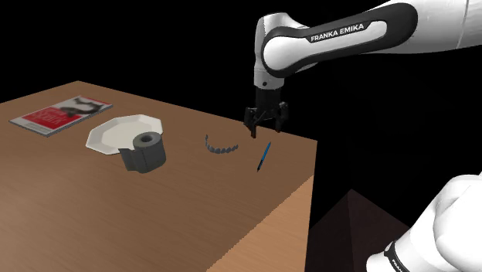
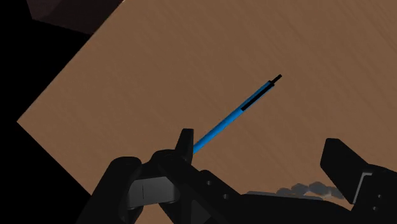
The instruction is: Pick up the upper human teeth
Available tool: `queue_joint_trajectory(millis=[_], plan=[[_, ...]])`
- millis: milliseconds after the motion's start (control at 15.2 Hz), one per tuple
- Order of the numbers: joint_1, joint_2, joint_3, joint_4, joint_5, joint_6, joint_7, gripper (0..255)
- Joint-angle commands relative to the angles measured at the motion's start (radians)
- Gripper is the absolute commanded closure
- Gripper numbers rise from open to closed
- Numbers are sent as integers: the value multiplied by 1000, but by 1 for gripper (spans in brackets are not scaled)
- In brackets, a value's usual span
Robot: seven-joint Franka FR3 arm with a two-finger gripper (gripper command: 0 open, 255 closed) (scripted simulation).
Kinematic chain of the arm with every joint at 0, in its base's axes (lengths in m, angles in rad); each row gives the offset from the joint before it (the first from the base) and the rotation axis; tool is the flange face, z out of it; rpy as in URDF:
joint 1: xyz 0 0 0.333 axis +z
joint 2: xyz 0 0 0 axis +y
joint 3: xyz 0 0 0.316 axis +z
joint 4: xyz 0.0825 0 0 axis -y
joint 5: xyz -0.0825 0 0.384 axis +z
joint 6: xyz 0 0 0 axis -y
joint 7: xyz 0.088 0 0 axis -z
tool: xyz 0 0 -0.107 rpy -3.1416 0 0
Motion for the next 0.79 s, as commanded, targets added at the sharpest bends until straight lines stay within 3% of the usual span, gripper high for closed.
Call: queue_joint_trajectory(millis=[0,396,726], plan=[[10,71,13,70,-5,3,32,0],[45,308,32,314,-37,-2,109,0],[86,526,35,580,-67,-49,164,0]])
